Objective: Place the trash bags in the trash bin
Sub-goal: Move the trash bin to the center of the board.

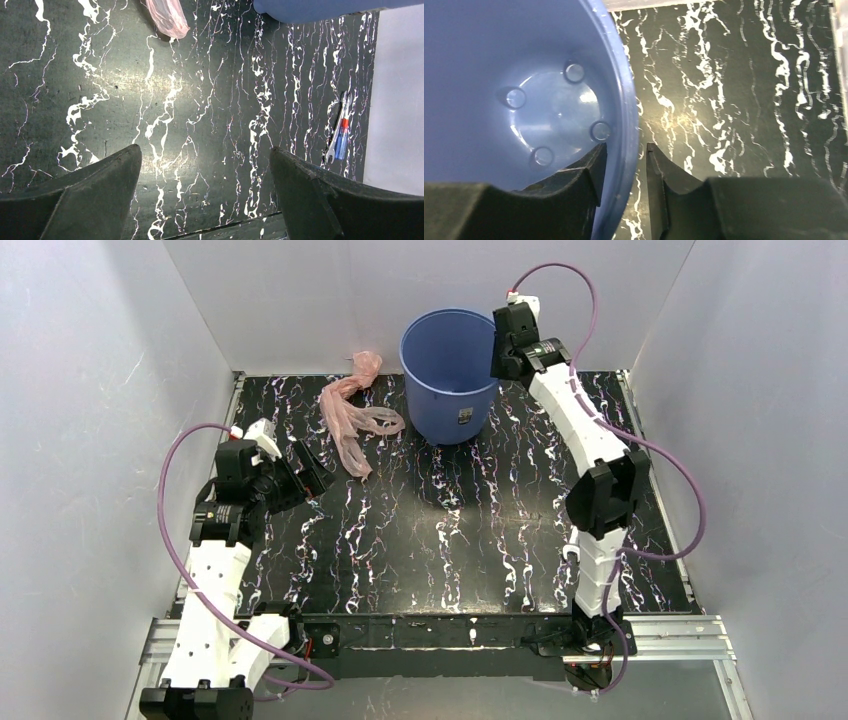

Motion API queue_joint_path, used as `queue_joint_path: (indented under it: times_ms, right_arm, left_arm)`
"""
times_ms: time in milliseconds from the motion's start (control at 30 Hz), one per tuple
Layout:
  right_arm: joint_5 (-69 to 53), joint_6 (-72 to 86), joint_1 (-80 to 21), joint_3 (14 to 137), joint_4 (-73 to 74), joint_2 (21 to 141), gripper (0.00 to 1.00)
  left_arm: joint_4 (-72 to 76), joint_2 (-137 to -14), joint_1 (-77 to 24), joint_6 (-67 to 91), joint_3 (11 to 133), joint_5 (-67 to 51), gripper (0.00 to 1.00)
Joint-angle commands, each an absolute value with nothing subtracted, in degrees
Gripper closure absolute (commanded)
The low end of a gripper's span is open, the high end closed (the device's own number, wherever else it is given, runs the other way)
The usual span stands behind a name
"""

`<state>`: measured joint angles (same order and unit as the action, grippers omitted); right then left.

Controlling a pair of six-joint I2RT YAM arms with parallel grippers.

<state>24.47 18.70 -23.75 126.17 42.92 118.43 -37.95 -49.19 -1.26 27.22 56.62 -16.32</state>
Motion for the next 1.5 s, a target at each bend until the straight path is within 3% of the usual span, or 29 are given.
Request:
queue_joint_path:
  times_ms: [0, 167, 300, 833, 1133, 1200, 1333, 1467]
  right_arm:
    - [29.16, 15.52, -23.73, 122.16, 42.56, 110.92, 0.59]
    - [29.0, 14.67, -23.73, 117.13, 41.7, 106.22, 0.76]
    - [28.08, 14.31, -23.66, 115.84, 42.61, 104.48, 0.82]
    - [25.36, 14.47, -23.64, 103.89, 44.83, 91.71, 0.85]
    - [23.27, 13.37, -22.99, 104.41, 46.62, 91.11, 0.56]
    - [22.51, 12.99, -22.78, 106.03, 46.85, 91.07, 0.4]
    - [20.62, 11.78, -22.52, 108.06, 46.42, 90.07, 0.21]
    - [19.51, 10.35, -22.41, 108.77, 46.24, 88.92, 0.15]
  left_arm:
    - [-38.52, -49.7, -1.36, 26.74, 57.22, -17.28, 0.02]
    - [-38.06, -49.9, -1.41, 26.83, 56.87, -17.44, 0.02]
    - [-38.06, -50.01, -1.41, 26.81, 56.71, -17.58, 0.02]
    - [-36.88, -51.77, -1.34, 26.91, 55.57, -19.16, 0.02]
    - [-34.37, -58.26, -1.38, 27.48, 55.63, -18.36, 0.02]
    - [-32.89, -60.28, -1.49, 28.75, 55.44, -17.89, 0.02]
    - [-28.31, -64.89, -2.0, 31.55, 54.93, -17.43, 0.04]
    - [-24.76, -71.33, -2.65, 33.36, 56.14, -16.94, 0.09]
